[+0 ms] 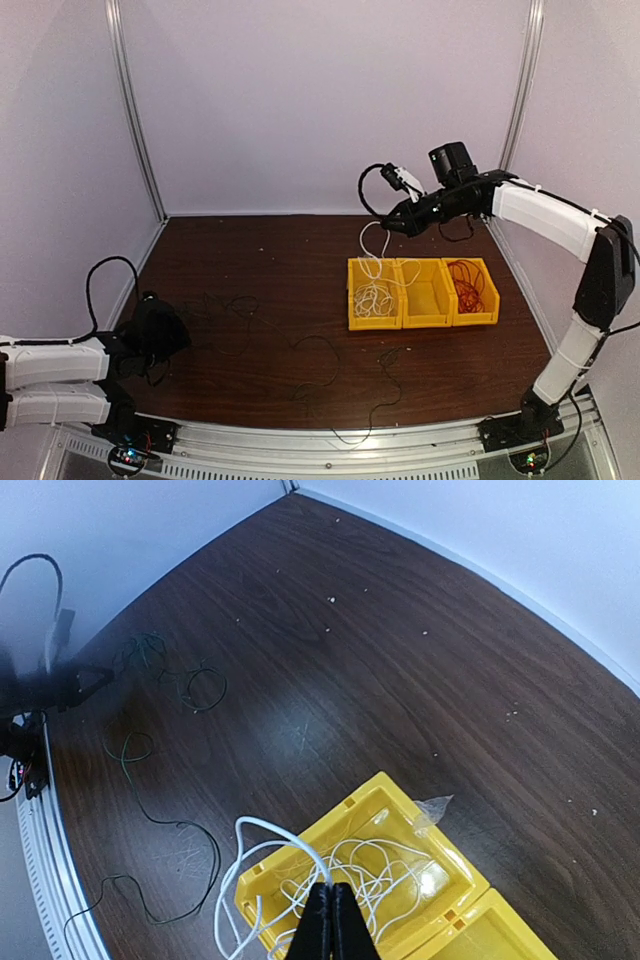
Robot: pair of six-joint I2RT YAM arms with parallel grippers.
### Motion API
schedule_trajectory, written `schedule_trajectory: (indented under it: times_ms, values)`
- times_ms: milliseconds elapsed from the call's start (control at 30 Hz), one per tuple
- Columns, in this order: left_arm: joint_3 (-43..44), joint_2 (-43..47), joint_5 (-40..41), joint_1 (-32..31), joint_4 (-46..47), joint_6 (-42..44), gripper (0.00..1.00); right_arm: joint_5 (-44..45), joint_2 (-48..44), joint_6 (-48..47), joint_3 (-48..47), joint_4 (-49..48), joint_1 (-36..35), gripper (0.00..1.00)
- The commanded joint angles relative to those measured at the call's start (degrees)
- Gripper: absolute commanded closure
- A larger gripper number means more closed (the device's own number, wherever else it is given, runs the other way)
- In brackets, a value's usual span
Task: Untangle the cables
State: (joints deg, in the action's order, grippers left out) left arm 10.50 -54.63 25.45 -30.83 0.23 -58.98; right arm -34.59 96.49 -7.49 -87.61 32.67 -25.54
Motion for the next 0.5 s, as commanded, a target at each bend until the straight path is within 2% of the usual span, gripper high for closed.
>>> schedule_trajectory:
  times_ms: [0,167,300,467]
  values:
    - [1.5,0.22,-0.5,0.33,1.91,1.06,1.0,-3.39,1.48,-1.99,-1.88,0.08,-4.25,1.0]
    - [0.46,1.16,-0.44,0.33,1.96,0.54,1.0,-4.29,1.32,-2.79,-3.2,-0.05,-7.82,1.0]
    - [0.31,1.24,-0.64,0.33,1.99,0.38,1.0,-4.63,1.64,-2.44,-2.91,-0.5,-7.92,1.0]
    - [0.13,0.87,-0.9,0.33,2.55,0.31,1.0,-4.98,3.5,-2.89,2.23,-3.81,-6.25,1.0]
